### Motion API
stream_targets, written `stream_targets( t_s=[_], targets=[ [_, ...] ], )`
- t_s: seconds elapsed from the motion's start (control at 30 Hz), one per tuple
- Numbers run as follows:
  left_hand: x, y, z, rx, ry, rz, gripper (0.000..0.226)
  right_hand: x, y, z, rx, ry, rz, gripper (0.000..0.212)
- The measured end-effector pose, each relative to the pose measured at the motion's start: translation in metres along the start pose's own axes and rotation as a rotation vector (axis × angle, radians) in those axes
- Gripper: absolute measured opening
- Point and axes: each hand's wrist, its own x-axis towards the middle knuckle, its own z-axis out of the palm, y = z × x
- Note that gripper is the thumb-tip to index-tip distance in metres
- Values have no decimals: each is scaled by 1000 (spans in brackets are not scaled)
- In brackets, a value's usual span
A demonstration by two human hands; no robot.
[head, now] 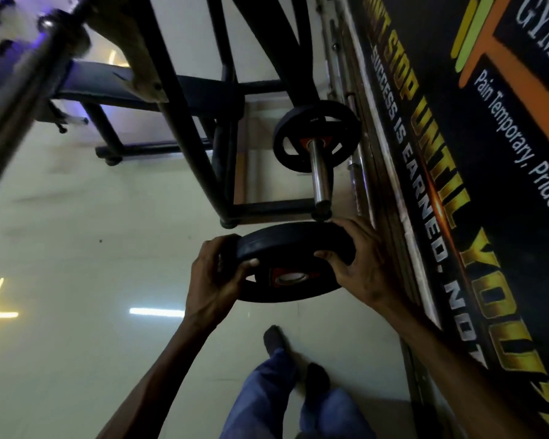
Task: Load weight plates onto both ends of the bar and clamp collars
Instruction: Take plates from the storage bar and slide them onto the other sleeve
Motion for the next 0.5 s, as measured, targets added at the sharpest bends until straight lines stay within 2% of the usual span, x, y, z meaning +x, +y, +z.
stream_targets(
  t_s=[0.23, 0.5],
  targets=[
    [-29, 22, -95, -50, 149, -24, 45, 7, -88, 15, 96, -3, -89, 52],
    [-28, -4, -203, -76, 237, 35, 41, 33, -197, 61, 123, 36, -145, 55]
  ],
)
